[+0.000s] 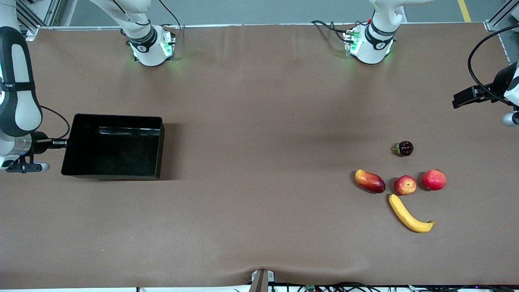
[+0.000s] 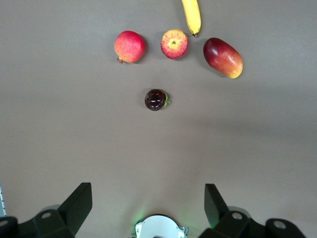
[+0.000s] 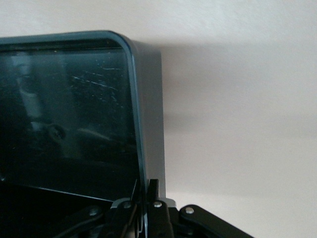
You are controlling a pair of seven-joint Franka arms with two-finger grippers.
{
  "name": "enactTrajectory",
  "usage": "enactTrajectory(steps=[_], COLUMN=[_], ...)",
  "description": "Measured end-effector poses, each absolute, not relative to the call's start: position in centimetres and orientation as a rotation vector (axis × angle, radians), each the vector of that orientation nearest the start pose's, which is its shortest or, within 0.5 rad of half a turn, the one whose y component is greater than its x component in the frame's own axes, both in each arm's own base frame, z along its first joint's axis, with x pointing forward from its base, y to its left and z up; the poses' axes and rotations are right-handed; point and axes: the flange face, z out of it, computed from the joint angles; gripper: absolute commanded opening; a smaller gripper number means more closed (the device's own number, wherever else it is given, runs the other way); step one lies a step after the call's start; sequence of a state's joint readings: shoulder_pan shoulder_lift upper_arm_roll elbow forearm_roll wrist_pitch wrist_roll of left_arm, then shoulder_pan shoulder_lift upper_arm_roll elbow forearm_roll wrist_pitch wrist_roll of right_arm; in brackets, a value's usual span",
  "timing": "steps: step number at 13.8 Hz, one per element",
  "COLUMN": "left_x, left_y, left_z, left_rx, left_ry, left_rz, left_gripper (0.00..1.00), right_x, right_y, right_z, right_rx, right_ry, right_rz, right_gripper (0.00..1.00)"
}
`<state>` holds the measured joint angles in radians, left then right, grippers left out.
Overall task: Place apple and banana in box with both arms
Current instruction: 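Push the black box toward the table middle with the right gripper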
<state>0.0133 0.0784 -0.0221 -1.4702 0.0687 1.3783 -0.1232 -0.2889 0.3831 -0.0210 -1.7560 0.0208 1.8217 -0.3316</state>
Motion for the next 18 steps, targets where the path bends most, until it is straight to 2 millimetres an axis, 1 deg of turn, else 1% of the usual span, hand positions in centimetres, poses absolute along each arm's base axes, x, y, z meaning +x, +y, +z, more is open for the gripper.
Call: enactTrajectory(steps=[2, 4, 6, 8, 10, 12, 15, 18], left_x=[55.8, 55.8, 55.9, 56.1, 56.4, 56.5, 56.5, 56.5], left_y=[0.6, 0.7, 0.4, 0.2, 0.2, 0.2, 0.2, 0.1], left_z=[61.2, 61.2, 61.2, 60.7, 60.2, 60.0, 59.9, 59.9], left_rx=[-3.024, -2.993, -2.987, -2.985, -2.982, -2.981, -2.981, -2.981], left_ry=[-0.186, -0.181, -0.171, -0.165, -0.168, -0.173, -0.173, -0.172], left_rz=[0.25, 0.244, 0.244, 0.257, 0.271, 0.275, 0.275, 0.275], left_gripper=[1.0, 1.0, 1.0, 1.0, 1.0, 1.0, 1.0, 1.0], right_x=[59.2, 59.7, 59.9, 60.0, 60.2, 60.3, 60.3, 60.2], right_y=[-16.3, -14.3, -12.2, -10.0, -7.3, -4.0, 1.8, 7.5], right_z=[34.0, 34.5, 34.5, 34.4, 34.3, 34.1, 33.7, 33.8], right_rx=[-2.968, -2.943, -2.91, -2.862, -2.83, -2.797, -2.738, -2.746], right_ry=[-0.012, 0.003, 0.033, 0.047, 0.055, 0.07, 0.074, 0.031], right_rz=[0.464, 0.484, 0.511, 0.53, 0.554, 0.571, 0.597, 0.602], right_gripper=[0.0, 0.0, 0.0, 0.0, 0.0, 0.0, 0.0, 0.0])
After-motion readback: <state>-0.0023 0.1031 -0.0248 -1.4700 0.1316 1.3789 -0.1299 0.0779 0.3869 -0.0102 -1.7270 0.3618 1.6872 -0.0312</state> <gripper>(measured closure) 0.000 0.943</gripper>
